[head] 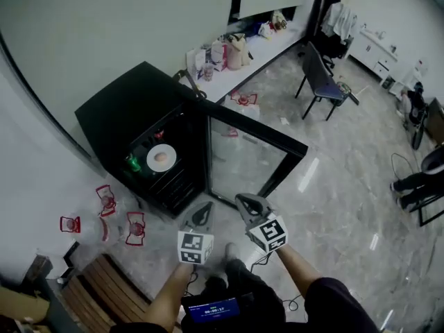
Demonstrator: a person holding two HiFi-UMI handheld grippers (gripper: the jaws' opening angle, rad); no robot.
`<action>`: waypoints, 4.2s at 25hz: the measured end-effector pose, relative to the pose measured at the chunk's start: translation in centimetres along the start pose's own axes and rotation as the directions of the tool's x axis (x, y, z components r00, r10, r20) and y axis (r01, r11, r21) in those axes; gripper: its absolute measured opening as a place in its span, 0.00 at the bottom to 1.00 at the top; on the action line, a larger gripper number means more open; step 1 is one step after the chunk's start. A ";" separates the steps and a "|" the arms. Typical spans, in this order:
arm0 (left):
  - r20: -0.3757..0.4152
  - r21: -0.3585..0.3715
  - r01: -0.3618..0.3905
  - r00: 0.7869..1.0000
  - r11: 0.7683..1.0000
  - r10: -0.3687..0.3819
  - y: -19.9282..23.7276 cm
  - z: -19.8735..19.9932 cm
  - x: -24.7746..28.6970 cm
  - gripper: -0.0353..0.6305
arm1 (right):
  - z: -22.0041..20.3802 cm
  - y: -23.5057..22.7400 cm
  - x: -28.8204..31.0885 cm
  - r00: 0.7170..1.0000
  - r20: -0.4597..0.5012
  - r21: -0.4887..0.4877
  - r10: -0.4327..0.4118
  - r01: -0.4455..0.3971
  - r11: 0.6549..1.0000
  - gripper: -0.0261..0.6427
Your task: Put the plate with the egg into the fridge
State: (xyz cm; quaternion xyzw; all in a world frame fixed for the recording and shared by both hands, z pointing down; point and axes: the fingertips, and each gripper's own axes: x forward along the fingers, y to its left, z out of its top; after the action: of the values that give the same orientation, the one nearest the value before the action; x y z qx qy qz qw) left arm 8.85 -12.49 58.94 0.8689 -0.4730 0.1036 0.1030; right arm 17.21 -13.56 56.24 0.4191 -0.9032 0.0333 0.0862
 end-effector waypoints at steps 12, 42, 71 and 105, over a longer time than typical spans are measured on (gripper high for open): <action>0.032 0.042 0.065 0.997 0.997 -0.066 -12.8 4.2 6.2 0.07 | -1.7 -21.4 -11.3 0.980 -0.066 -0.034 -0.188 0.186 0.982 0.05; 0.064 0.043 -0.268 0.962 0.962 0.265 -10.7 4.1 -3.5 0.07 | 3.1 -2.8 -5.3 0.942 0.067 -0.214 0.330 -0.310 0.927 0.05; 0.118 -0.034 -0.436 0.892 0.899 0.437 -0.7 4.5 -11.9 0.07 | 8.4 11.9 -2.2 0.883 0.150 -0.243 0.446 -0.404 0.882 0.05; 0.125 -0.041 -0.443 0.887 0.895 0.445 -0.1 4.7 -14.9 0.07 | 9.3 15.8 -3.0 0.876 0.127 -0.227 0.465 -0.431 0.873 0.05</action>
State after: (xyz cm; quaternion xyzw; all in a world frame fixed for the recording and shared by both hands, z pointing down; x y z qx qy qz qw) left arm 1.45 -1.80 50.26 0.7420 -0.6654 0.0645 0.0501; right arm 5.89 -2.30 46.76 0.1885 -0.9788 -0.0720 0.0354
